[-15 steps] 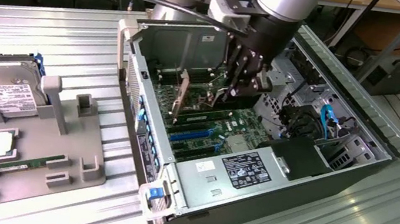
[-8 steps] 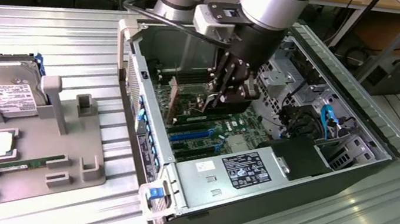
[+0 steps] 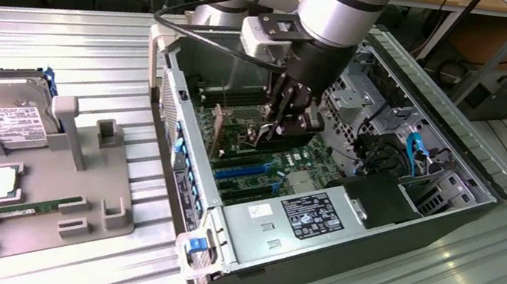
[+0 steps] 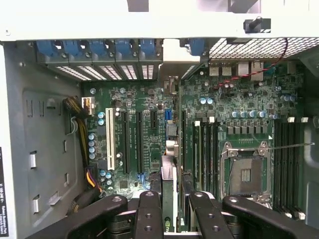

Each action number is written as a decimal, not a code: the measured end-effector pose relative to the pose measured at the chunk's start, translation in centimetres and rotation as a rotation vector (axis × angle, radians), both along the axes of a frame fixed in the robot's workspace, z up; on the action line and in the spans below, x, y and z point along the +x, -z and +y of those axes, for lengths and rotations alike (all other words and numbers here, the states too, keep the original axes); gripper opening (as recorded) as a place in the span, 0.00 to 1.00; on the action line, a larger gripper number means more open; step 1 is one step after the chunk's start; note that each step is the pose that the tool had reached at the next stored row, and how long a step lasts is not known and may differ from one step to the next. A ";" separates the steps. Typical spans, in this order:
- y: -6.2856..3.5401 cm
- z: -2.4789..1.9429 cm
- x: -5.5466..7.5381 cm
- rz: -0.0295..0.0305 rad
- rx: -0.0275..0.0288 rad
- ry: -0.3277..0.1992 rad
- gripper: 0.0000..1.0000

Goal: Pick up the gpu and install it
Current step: 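Insert the gpu into the slot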

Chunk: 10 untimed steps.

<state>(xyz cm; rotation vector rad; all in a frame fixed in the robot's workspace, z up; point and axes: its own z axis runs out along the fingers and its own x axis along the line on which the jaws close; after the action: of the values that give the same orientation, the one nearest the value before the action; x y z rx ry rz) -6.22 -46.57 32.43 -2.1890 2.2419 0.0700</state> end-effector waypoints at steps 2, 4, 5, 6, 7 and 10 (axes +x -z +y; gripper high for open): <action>0.28 0.05 0.0 -0.0008 0.0001 0.000 0.26; 0.54 0.08 -0.1 -0.0014 0.0001 0.000 0.26; 0.68 0.10 -0.1 -0.0017 0.0000 0.000 0.26; 0.83 0.11 -0.1 -0.0020 0.0001 0.000 0.26; 0.97 0.13 -0.1 -0.0023 0.0000 0.000 0.26; 1.41 0.18 -0.2 -0.0033 0.0001 0.000 0.26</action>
<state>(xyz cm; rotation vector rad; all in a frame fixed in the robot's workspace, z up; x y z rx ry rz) -6.39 -46.39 31.02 -2.1874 2.2402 0.0664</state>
